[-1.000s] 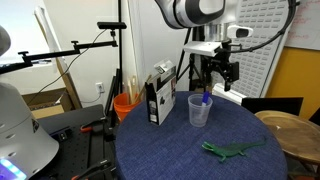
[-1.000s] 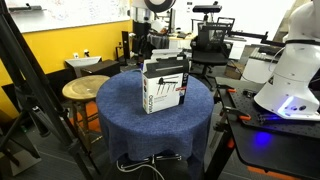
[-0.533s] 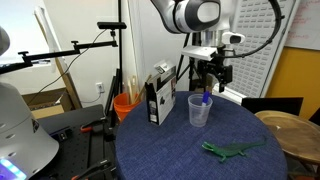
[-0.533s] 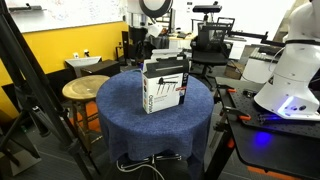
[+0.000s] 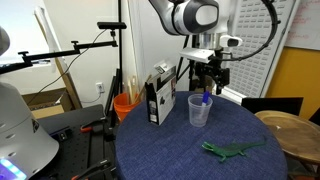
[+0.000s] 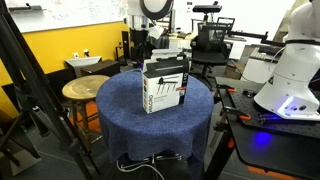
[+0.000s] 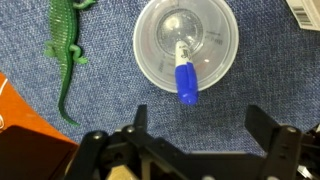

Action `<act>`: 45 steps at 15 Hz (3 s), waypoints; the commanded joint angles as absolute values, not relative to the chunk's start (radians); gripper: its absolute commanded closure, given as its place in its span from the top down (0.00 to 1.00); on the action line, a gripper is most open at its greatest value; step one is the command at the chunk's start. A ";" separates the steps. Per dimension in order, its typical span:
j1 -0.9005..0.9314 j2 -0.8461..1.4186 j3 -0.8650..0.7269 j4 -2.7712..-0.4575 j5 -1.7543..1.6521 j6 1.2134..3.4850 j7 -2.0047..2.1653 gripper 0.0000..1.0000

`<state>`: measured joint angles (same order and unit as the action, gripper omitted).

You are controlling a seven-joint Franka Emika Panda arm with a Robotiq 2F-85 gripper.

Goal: Remove the marker from the mug cup and place it on the table

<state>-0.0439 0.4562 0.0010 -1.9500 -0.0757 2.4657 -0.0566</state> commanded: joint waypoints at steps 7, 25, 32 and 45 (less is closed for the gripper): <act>-0.056 0.448 0.005 -1.964 -0.039 2.407 -0.087 0.68; -0.059 0.376 0.003 -1.962 -0.023 2.364 -0.066 0.06; -0.059 0.292 -0.012 -1.951 -0.008 2.225 -0.039 0.06; -0.112 0.275 -0.110 -1.894 -0.044 2.246 -0.011 0.06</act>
